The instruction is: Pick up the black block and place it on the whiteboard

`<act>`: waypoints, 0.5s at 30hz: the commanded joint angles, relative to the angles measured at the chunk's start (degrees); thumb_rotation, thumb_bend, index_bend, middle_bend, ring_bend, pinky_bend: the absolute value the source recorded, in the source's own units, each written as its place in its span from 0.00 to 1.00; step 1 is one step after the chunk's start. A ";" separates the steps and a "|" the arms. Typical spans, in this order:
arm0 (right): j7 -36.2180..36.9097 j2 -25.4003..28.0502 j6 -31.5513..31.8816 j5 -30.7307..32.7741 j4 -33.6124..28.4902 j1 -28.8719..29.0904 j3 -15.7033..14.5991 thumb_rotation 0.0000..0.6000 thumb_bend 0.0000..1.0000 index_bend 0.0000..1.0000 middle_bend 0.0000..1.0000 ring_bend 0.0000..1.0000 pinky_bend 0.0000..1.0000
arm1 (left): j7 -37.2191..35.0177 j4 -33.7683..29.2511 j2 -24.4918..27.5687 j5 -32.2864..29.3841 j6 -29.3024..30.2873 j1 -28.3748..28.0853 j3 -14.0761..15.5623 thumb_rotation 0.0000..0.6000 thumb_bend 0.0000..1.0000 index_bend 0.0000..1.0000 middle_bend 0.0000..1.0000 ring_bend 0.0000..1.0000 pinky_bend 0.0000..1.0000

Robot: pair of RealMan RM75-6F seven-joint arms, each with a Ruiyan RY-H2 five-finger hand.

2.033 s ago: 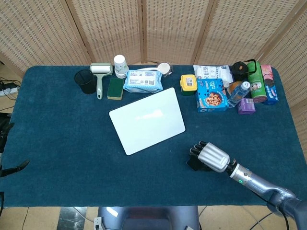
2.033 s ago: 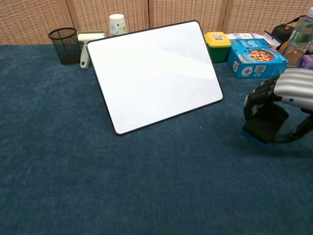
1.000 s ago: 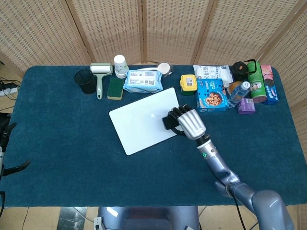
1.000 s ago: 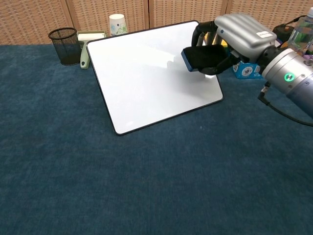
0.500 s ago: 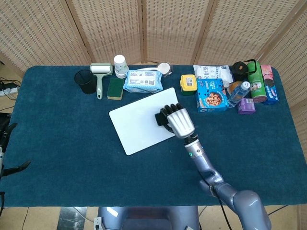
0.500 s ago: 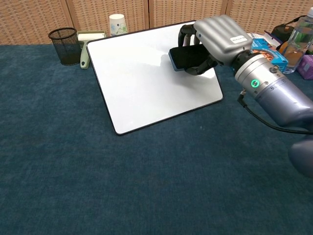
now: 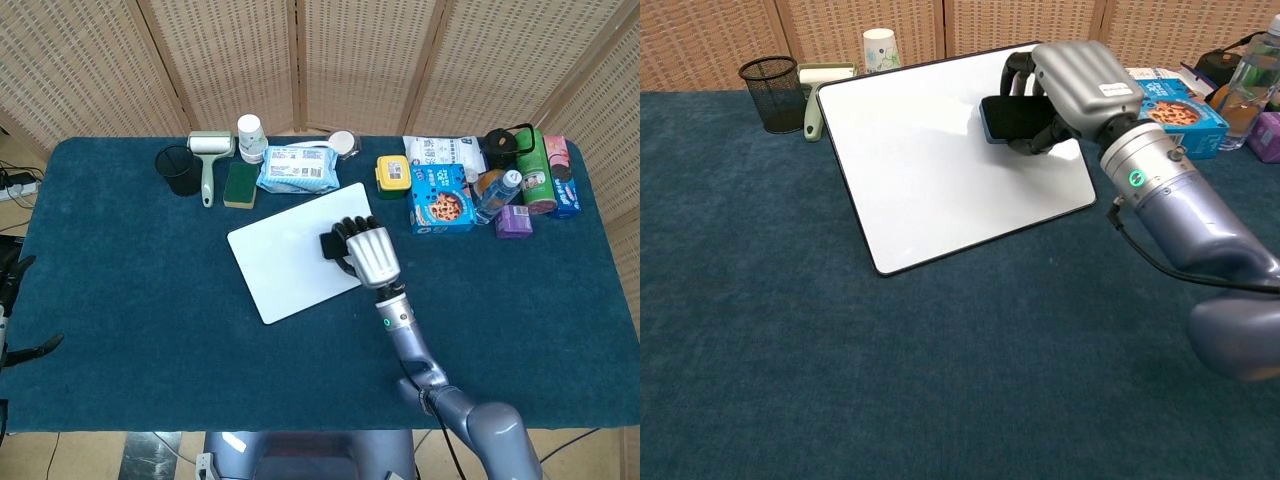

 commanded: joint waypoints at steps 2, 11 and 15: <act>-1.13 -2.45 -0.28 0.88 2.77 1.05 0.47 1.00 0.38 0.62 0.53 0.51 0.54 | -0.25 0.13 0.09 -0.17 -0.21 -0.11 -0.06 1.00 0.11 0.00 0.00 0.00 0.03; -2.72 -5.52 -1.91 2.51 6.31 2.14 0.80 1.00 0.32 0.46 0.34 0.40 0.43 | -3.01 0.89 0.84 -0.82 -0.40 -0.10 -0.41 1.00 0.10 0.00 0.00 0.00 0.03; -3.98 -5.52 -2.73 3.52 5.23 2.10 0.79 1.00 0.29 0.37 0.27 0.36 0.38 | -4.02 0.98 1.18 -0.79 -0.43 -0.03 -0.41 1.00 0.10 0.00 0.00 0.00 0.03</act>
